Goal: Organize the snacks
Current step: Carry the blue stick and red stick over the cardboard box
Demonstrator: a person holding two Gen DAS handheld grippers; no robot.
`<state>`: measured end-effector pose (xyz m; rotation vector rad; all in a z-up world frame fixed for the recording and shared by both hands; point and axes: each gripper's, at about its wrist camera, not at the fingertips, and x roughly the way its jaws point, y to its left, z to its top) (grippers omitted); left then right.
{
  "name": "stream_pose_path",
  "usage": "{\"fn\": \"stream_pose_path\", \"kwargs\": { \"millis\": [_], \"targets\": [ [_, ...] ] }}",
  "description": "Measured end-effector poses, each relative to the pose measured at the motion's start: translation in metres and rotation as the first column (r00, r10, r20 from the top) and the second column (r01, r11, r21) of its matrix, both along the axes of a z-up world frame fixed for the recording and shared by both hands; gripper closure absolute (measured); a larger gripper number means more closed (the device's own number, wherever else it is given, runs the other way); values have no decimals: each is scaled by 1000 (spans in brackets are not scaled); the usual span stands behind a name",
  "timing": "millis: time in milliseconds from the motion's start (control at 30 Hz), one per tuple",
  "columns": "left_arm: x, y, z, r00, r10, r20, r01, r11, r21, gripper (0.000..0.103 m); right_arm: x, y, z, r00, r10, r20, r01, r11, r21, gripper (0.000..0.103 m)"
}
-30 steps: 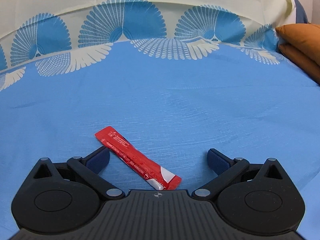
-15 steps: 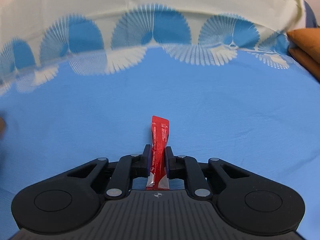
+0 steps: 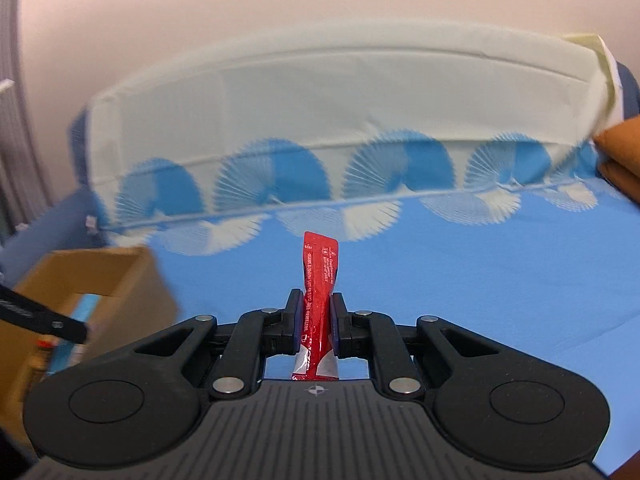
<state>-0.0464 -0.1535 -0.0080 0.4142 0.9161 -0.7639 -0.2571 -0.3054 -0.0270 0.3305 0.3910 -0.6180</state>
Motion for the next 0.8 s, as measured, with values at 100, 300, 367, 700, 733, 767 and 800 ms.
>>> {"fn": "stream_pose_path", "kwargs": {
  "millis": [100, 300, 367, 700, 733, 767, 800],
  "targets": [
    [-10, 36, 20, 1000, -3, 22, 3, 1000, -19, 84, -4, 41, 23, 998, 50, 23, -51, 999, 13, 88],
    [-31, 113, 44, 996, 4, 88, 0, 999, -37, 84, -12, 126, 55, 983, 176, 51, -178, 984, 27, 88],
    [-36, 139, 47, 996, 11, 93, -7, 999, -39, 84, -12, 152, 60, 975, 216, 52, -218, 975, 35, 88],
    [-57, 245, 52, 989, 88, 118, -78, 993, -86, 84, -11, 261, 73, 927, 374, -33, -376, 925, -57, 88],
    [-58, 250, 52, 989, 92, 118, -81, 992, -94, 84, -11, 267, 75, 924, 381, -42, -383, 921, -72, 88],
    [-60, 256, 53, 989, 95, 116, -83, 991, -103, 84, -12, 271, 77, 921, 386, -47, -389, 918, -83, 88],
    [-61, 260, 54, 988, 99, 117, -86, 990, -113, 84, -12, 275, 78, 920, 388, -50, -391, 916, -90, 88]
  ]
}}
